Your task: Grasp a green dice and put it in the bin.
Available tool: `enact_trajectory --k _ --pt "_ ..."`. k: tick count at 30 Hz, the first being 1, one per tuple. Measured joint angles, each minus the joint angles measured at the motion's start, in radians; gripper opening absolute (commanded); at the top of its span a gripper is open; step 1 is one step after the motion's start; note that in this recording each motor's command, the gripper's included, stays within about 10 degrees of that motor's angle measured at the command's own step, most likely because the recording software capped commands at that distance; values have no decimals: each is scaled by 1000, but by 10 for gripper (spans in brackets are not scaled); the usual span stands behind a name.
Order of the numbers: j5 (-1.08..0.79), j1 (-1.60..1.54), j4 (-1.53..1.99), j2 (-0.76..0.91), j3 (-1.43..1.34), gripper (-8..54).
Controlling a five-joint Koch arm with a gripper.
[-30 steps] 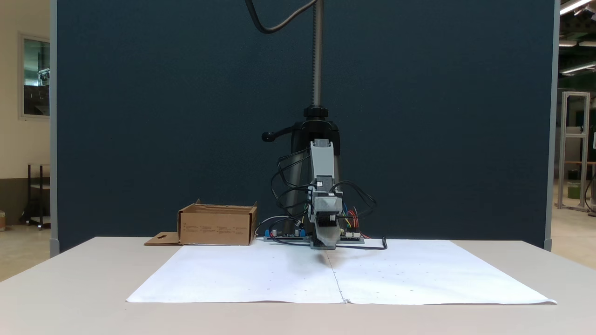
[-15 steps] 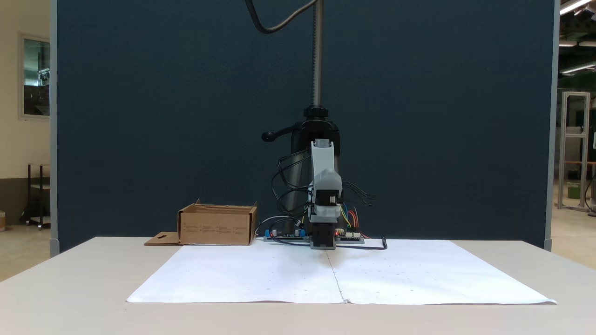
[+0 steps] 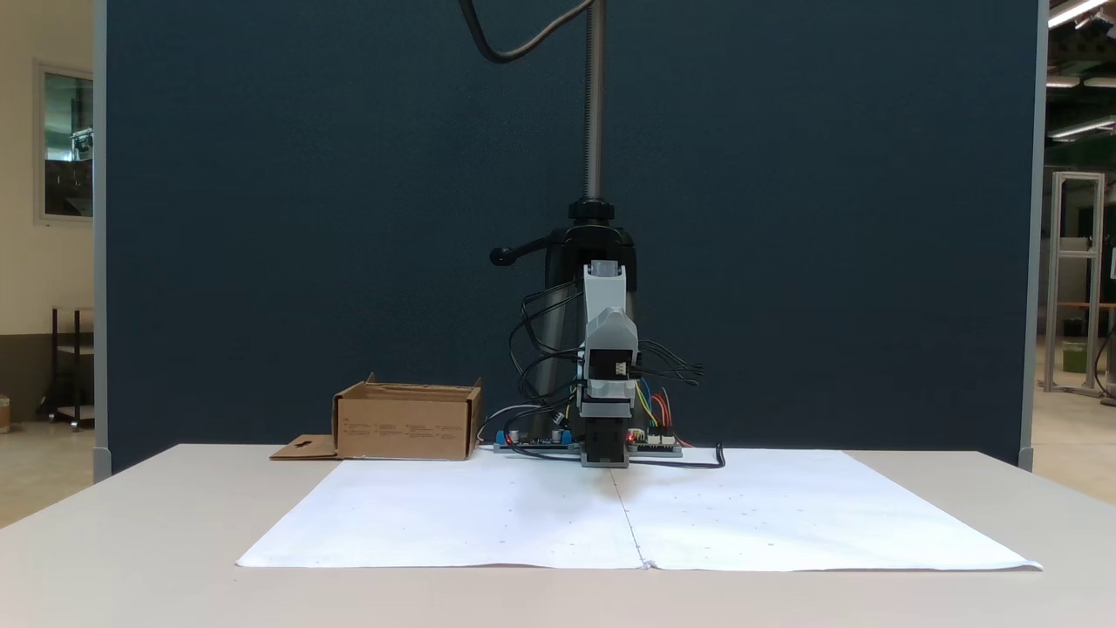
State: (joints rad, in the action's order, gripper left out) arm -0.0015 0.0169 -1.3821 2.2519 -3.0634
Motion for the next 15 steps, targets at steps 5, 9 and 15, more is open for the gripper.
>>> enact_trajectory --k 5,9,15 --pt "0 0 0 2 0 446" --pt "0 0 0 2 0 446" --pt "0 3 0 2 0 446"
